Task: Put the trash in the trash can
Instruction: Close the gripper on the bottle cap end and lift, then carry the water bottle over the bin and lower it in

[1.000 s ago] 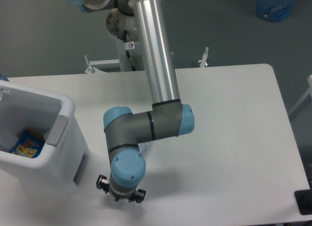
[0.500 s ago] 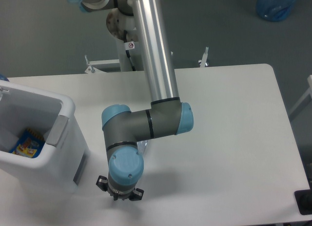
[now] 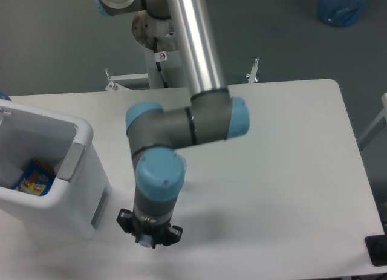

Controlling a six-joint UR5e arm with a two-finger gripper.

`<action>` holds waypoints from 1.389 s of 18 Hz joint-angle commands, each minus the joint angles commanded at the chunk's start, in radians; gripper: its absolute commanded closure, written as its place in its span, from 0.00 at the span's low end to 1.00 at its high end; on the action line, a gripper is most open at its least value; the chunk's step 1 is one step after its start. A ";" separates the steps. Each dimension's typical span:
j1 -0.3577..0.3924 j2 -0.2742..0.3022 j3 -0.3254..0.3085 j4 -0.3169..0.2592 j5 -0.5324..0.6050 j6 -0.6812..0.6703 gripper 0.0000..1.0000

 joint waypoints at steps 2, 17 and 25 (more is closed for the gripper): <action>0.037 0.040 0.017 0.017 -0.078 -0.015 1.00; 0.069 0.213 0.022 0.251 -0.588 -0.132 1.00; -0.073 0.249 0.019 0.265 -0.580 -0.207 1.00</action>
